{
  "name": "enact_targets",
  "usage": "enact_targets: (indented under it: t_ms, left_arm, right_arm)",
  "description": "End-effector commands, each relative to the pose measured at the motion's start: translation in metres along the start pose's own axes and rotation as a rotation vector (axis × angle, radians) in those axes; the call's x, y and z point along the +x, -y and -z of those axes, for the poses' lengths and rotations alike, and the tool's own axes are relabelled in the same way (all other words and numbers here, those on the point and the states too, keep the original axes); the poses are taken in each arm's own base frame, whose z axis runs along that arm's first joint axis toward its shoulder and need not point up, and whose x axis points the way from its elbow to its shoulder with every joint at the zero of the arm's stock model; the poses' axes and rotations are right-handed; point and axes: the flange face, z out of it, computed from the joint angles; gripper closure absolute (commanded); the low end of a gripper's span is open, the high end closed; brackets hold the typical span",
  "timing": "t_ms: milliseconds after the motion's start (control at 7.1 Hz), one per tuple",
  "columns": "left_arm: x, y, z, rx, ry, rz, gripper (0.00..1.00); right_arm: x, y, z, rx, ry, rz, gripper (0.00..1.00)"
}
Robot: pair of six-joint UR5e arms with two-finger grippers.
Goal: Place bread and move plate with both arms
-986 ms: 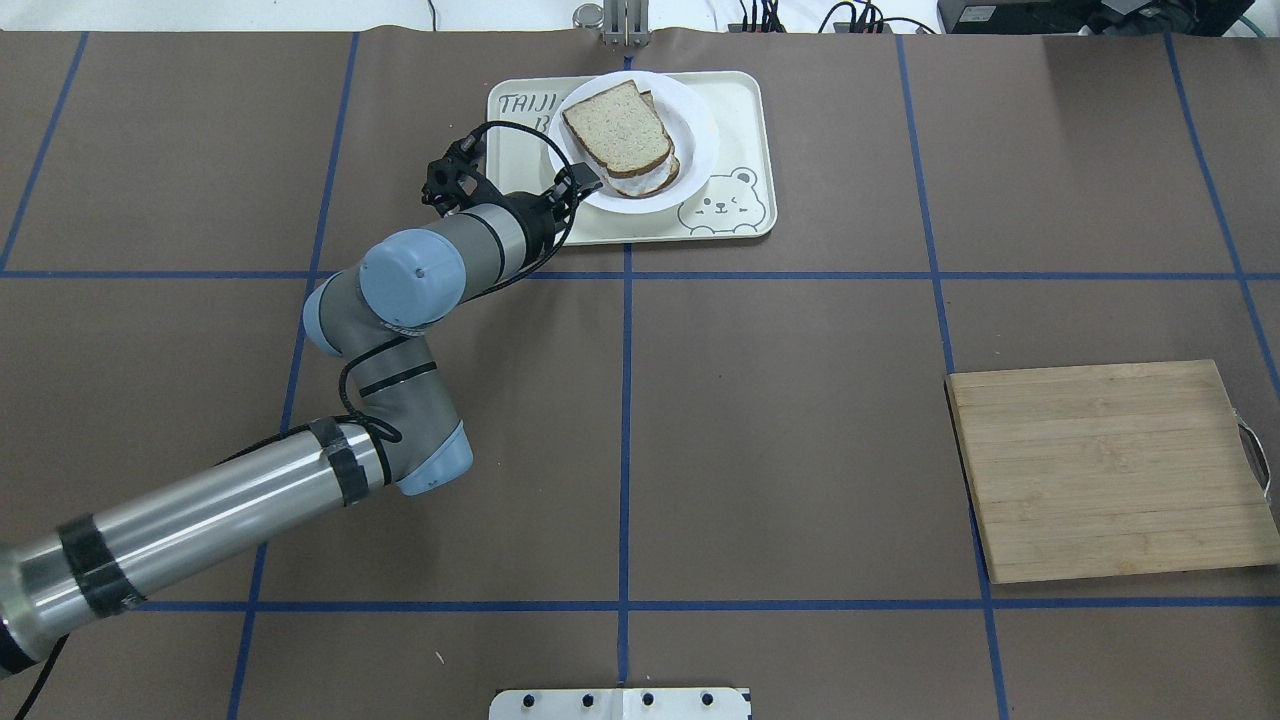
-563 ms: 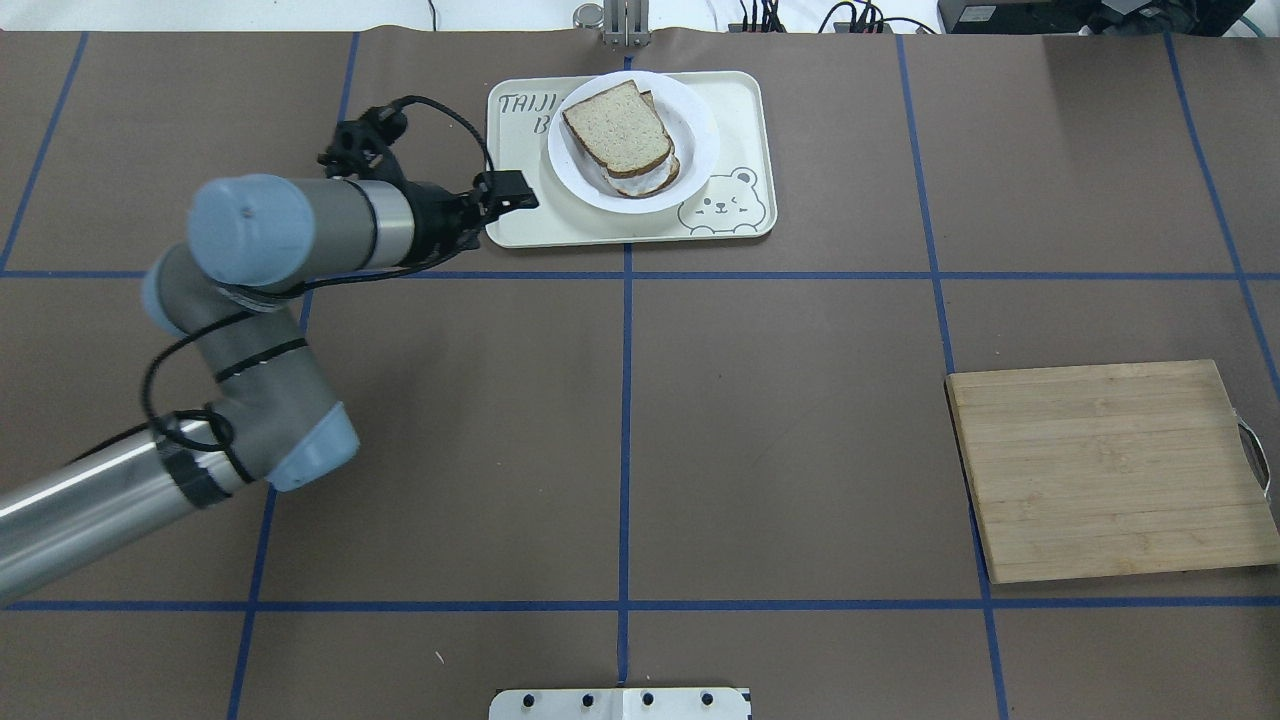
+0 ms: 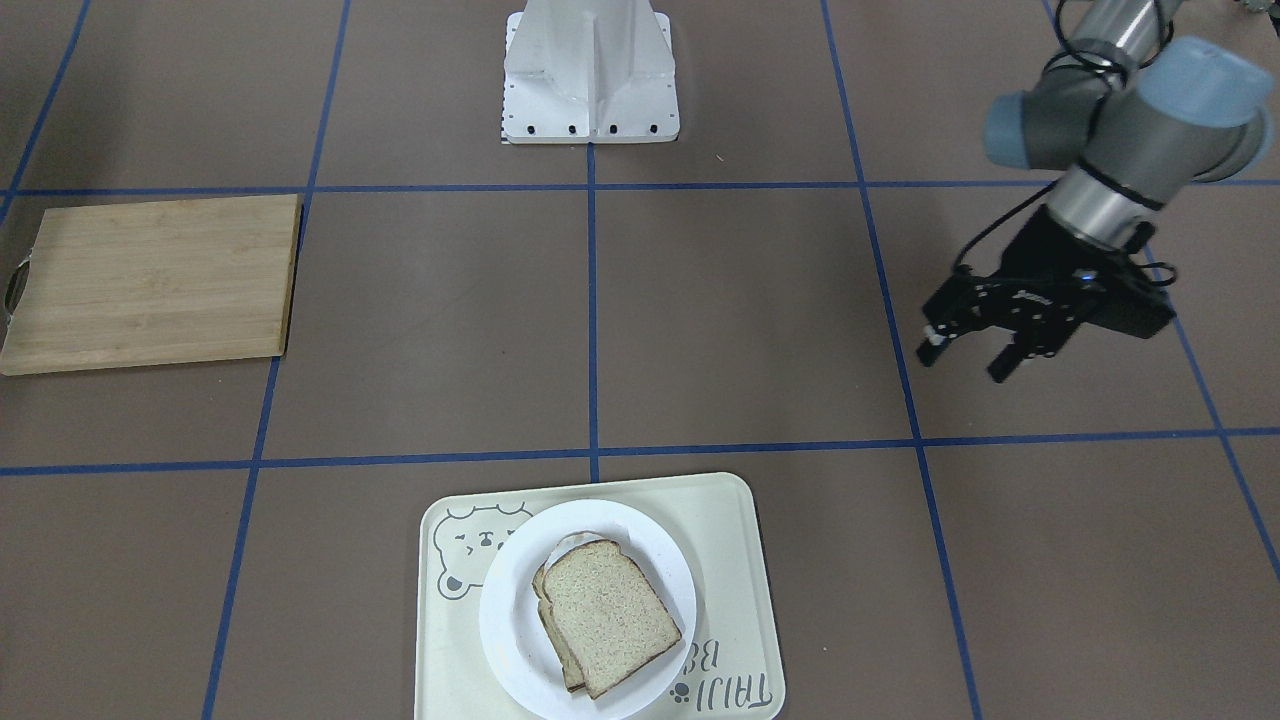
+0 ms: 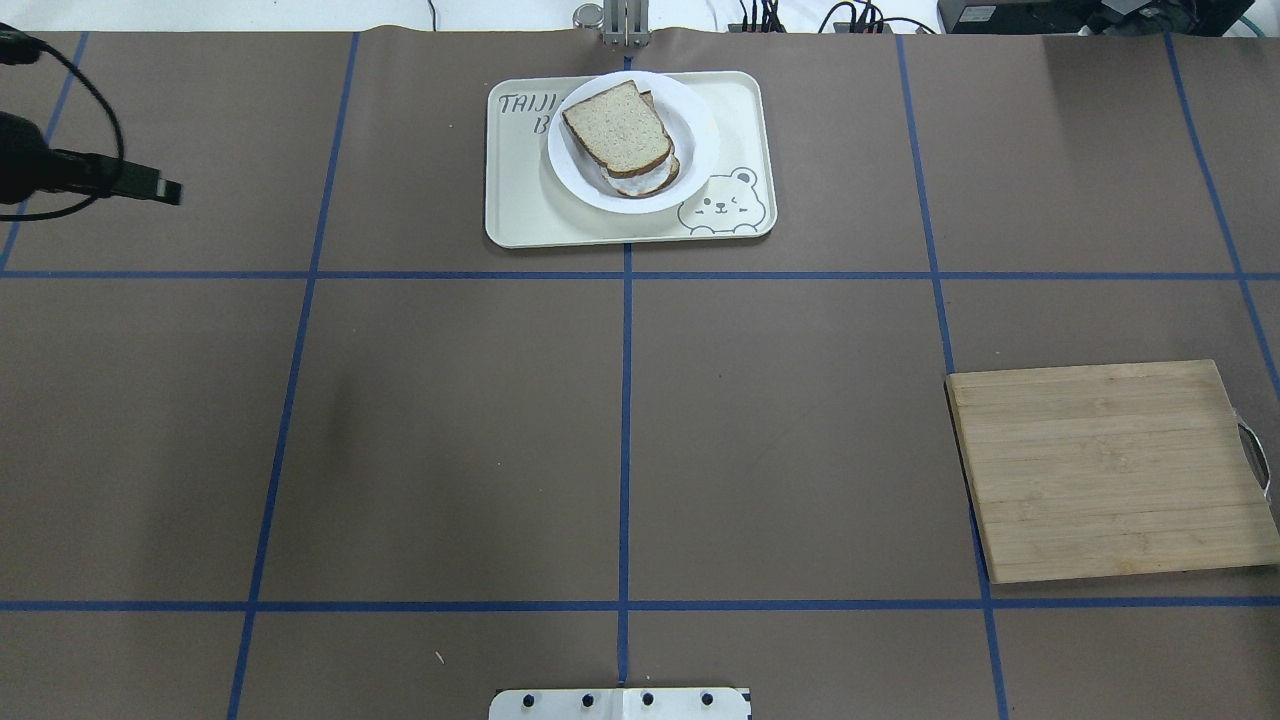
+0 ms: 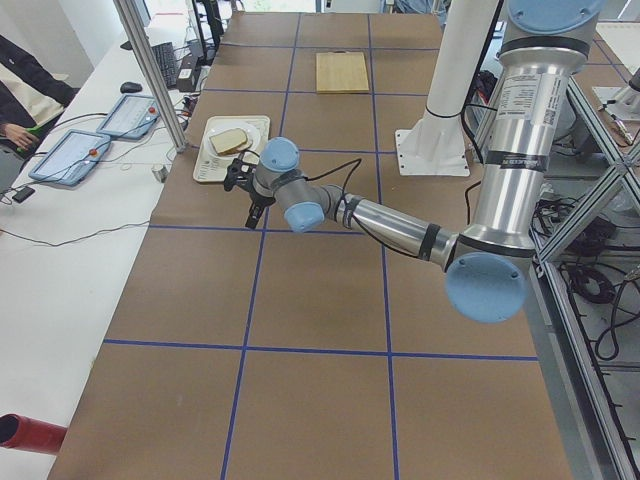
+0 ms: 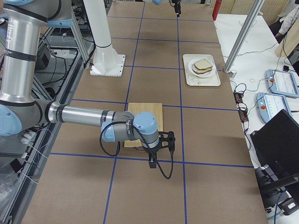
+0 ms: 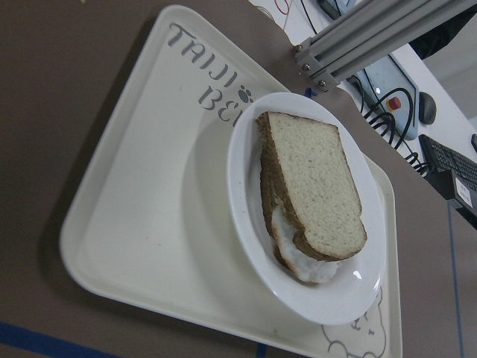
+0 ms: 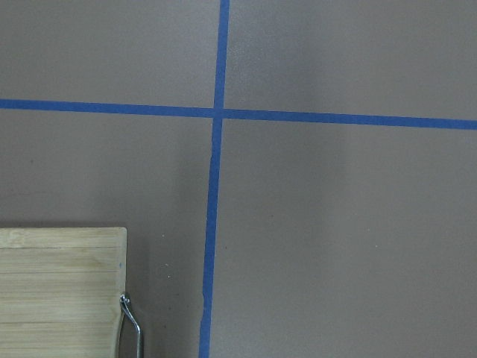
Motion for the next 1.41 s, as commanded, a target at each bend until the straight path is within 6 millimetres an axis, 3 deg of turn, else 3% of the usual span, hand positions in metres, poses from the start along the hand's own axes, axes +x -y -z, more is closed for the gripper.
enact_targets:
  t_ms: [0,141,282,423,563,845,1268]
  left_arm:
    - [-0.121,-0.022,0.054,-0.195,0.133,-0.231,0.01]
    - [-0.162,-0.028,0.082,-0.284,0.151,-0.187,0.01]
    - [-0.191,-0.049,0.095,-0.376,0.148,-0.144,0.01]
    - [-0.203,-0.06,0.102,-0.437,0.16,-0.059,0.01]
    - [-0.232,-0.075,0.134,-0.393,0.18,0.019,0.01]
    - [-0.25,-0.106,0.139,-0.409,0.192,0.073,0.01]
    - [-0.25,-0.129,0.14,-0.424,0.19,0.077,0.01]
  right_arm:
    - [0.0,-0.001,0.001,0.001,0.0,0.005,0.0]
    - [0.0,-0.001,0.001,0.001,0.0,0.005,0.0]
    - [0.0,-0.001,0.0,0.0,0.0,0.006,0.0]
    - [0.0,-0.001,0.0,0.0,0.0,0.01,0.0]
    - [-0.001,0.0,0.0,-0.004,0.0,0.038,0.0]
    - [-0.007,0.002,-0.003,-0.025,0.002,0.043,0.0]
    - [-0.015,0.003,-0.007,-0.049,0.006,0.048,0.0]
